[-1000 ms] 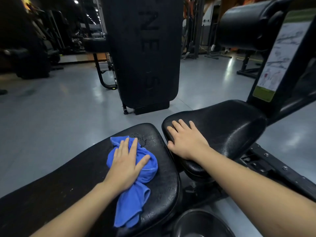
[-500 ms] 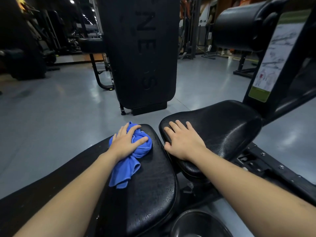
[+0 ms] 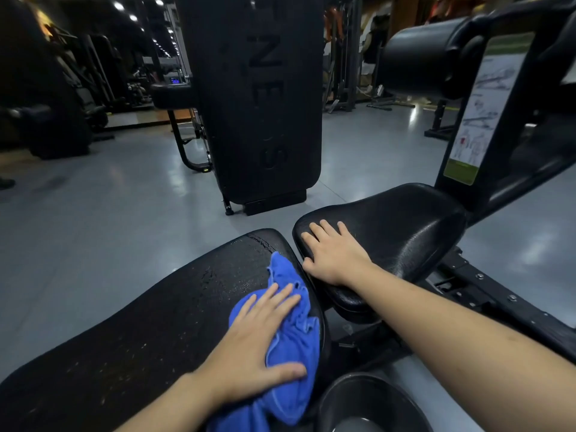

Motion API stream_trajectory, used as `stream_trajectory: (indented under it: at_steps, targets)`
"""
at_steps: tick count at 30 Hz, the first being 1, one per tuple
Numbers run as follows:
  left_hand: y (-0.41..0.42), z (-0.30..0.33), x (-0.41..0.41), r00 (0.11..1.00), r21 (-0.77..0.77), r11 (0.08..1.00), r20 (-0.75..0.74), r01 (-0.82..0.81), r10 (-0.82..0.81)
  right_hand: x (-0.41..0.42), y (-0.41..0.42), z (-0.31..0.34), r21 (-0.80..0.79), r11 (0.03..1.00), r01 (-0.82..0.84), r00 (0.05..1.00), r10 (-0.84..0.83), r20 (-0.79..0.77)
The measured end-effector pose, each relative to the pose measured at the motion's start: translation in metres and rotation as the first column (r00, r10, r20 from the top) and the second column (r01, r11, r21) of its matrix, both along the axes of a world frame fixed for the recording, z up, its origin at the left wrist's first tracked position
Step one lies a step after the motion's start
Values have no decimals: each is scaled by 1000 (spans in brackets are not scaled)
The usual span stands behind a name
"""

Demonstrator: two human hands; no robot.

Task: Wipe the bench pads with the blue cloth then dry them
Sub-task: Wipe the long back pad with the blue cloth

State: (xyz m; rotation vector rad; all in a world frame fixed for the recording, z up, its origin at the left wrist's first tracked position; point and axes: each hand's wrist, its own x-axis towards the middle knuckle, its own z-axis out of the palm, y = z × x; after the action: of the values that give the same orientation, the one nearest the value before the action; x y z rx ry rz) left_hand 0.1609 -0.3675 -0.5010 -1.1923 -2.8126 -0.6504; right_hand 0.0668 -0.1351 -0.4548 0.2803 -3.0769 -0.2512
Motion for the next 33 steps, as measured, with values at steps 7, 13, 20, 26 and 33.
stream_trajectory:
  at_steps: [7, 13, 20, 26, 33]
  targets:
    - [29, 1, 27, 978, -26, 979, -63, -203, 201, -1, 0, -1, -7, 1000, -5, 1000, 5, -14]
    - [58, -4, 31, 919, 16, 920, -35, -391, 392, -4, 3, -2, -88, 996, -10, 999, 6, -51]
    - [90, 2, 0, 865, 125, 856, 62, -502, 498, -3, 7, -3, -110, 991, 79, 984, -95, -154]
    - [78, -1, -87, 847, 243, 811, 136, -532, 514, 2, 26, 9, -101, 994, -30, 998, 23, -63]
    - [63, -1, -167, 862, 212, 835, 143, -507, 487, -2, 25, -3, -89, 995, -35, 991, 23, -129]
